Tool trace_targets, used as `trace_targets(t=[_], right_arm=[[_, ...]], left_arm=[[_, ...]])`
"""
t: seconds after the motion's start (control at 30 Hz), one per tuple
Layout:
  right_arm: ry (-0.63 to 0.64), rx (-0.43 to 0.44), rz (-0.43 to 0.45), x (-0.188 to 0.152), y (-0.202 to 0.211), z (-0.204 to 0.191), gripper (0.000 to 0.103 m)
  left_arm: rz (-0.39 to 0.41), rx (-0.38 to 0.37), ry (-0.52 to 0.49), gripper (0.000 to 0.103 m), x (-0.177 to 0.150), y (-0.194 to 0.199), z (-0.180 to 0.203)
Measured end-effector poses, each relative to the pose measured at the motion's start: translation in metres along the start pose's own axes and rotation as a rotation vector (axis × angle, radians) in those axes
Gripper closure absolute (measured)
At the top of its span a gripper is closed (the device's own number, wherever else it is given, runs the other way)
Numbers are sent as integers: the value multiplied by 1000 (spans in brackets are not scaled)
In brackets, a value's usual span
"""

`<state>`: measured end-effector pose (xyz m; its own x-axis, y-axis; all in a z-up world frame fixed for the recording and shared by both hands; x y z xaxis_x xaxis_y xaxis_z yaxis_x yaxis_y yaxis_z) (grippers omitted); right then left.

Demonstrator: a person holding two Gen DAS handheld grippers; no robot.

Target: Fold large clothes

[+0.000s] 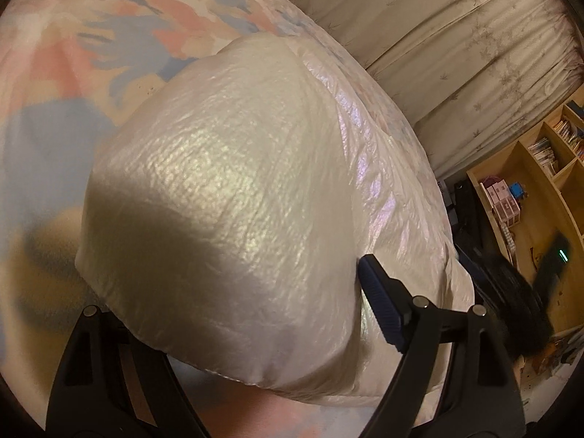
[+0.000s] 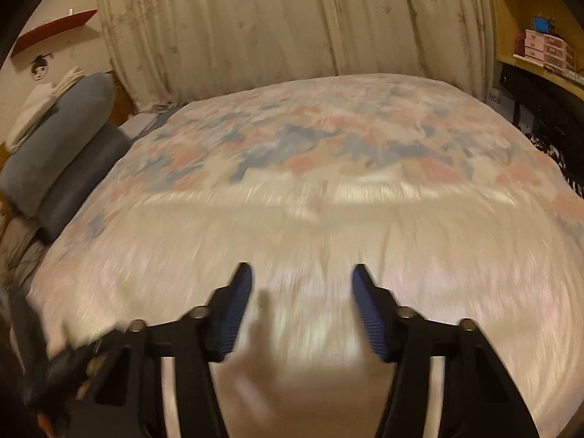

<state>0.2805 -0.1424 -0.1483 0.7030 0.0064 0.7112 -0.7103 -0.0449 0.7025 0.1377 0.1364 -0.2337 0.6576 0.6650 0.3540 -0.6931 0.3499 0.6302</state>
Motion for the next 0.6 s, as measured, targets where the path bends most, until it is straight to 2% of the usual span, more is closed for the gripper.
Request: trace_targets(t=[0.03, 0.13, 0.23, 0.47, 0.6], right_arm=[[-19, -7, -11, 8, -19, 4, 63], [-35, -57, -46, 21, -66, 11, 64], [-40, -49, -105, 15, -107, 16, 64], [-10, -58, -91, -1, -141, 14, 64], [-2, -60, -95, -11, -142, 14, 64]], left_arm=[[-1, -2, 2, 23, 3, -3, 1], [-2, -8, 4, 23, 3, -4, -2], [-4, -27, 7, 20, 8, -11, -5], [-6, -42, 9, 16, 10, -19, -8], [13, -44, 22, 16, 22, -23, -11]])
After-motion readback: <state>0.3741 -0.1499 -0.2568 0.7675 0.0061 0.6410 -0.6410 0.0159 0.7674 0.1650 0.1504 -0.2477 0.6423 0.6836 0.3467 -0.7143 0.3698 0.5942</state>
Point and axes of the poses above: each gripper's, at about its wrist camera, not at the fingertips, and y roughly against the way its jaws point, z to its right, x to its top, the point moved 4 cm from there along -y, roughly the way its jaws point, and after that the axes turned 5 degrees about y, right-handed, at the moved point
